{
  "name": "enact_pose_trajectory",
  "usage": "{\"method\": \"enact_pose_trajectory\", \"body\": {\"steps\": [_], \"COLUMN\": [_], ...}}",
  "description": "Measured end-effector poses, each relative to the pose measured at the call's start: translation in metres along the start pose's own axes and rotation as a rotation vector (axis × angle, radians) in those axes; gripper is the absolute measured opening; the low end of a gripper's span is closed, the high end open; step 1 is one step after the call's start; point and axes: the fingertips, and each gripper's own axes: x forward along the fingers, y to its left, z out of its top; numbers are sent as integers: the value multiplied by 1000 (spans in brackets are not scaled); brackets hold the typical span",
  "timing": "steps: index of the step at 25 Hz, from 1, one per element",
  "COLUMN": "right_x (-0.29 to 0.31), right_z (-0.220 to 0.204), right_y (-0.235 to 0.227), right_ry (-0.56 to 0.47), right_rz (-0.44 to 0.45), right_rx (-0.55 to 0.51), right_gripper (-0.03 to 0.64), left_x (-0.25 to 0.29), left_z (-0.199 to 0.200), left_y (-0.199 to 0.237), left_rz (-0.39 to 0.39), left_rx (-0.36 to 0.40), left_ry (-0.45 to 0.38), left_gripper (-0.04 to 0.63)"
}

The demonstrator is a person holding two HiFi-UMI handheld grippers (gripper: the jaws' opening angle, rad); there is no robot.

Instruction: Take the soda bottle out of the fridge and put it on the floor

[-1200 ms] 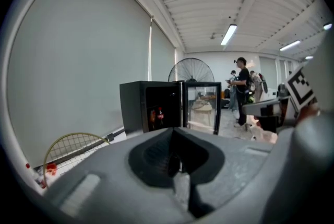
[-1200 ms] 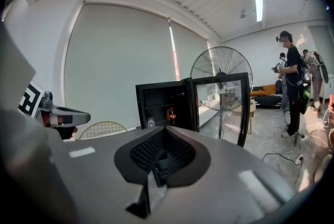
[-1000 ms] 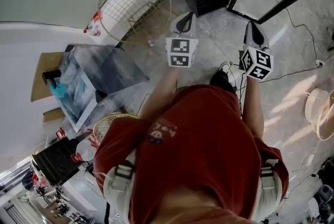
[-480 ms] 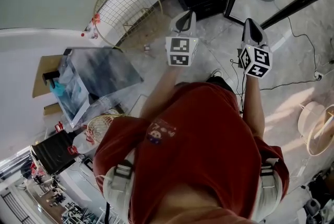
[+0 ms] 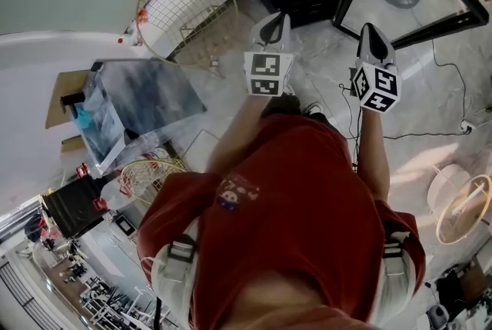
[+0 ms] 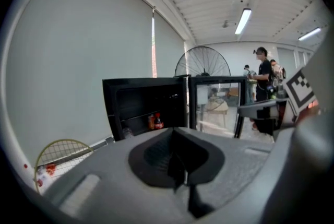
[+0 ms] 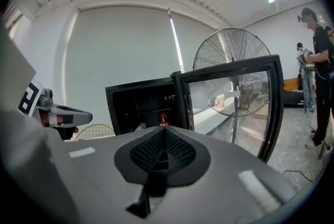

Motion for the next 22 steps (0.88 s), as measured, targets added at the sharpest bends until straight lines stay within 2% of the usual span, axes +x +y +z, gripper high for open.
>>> {"method": "enact_pose_trajectory", "body": {"steps": [7,18,22], "right_x": [38,120,143], "right_z": [12,40,40], "right_y": [6,66,94], "right_ry": [17,25,31], "right_rz": [32,94,121], "right_rx": [-56,-145,-192], "right_gripper": [2,2,2], "left_x": [37,64,62], "left_z": [4,17,13], "left_y": [16,84,112], "left_rz": [-6,-30,-5], "left_rx": [-48,-77,-95], "left_ry": [-17,-64,-72], "left_gripper": [0,0,0]}}
